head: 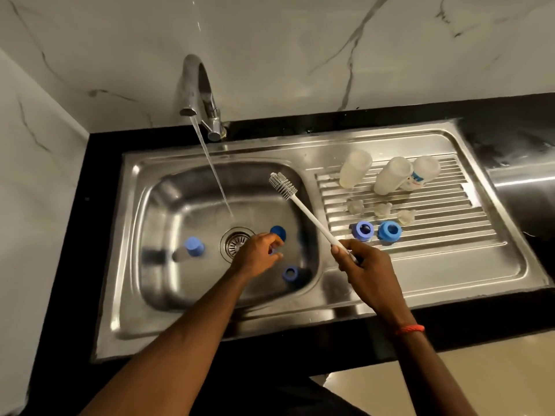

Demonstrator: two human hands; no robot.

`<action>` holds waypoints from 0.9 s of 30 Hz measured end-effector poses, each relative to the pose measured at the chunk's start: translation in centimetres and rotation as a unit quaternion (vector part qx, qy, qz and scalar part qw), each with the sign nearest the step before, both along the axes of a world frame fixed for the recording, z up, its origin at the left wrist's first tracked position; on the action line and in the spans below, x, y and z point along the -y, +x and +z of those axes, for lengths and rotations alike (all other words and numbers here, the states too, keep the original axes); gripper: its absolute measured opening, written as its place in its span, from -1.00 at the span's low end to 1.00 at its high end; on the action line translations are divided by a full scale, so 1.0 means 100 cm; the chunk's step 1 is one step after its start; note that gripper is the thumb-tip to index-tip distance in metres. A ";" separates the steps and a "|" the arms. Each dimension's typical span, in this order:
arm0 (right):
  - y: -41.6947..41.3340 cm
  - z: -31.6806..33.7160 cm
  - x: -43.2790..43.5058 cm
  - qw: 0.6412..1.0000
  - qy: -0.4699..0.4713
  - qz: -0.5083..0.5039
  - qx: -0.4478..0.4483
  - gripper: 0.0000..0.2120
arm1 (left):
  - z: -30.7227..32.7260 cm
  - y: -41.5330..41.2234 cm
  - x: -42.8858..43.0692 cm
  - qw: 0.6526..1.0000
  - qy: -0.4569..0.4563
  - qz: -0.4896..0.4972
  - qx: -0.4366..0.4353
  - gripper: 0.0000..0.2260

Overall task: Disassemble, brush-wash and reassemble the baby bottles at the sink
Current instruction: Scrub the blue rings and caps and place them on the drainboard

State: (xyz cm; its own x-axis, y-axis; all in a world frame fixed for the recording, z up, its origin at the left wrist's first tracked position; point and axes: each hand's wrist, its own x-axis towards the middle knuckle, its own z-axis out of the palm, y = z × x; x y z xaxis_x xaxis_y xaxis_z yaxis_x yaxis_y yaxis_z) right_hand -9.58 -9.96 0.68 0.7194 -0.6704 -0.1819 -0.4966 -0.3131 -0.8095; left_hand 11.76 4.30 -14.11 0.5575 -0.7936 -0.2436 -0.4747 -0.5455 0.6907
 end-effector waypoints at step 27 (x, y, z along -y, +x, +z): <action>0.036 0.005 -0.010 1.000 -0.012 0.020 -0.002 -0.91 | 0.006 -0.009 0.020 0.969 -0.062 0.158 -0.179 -0.79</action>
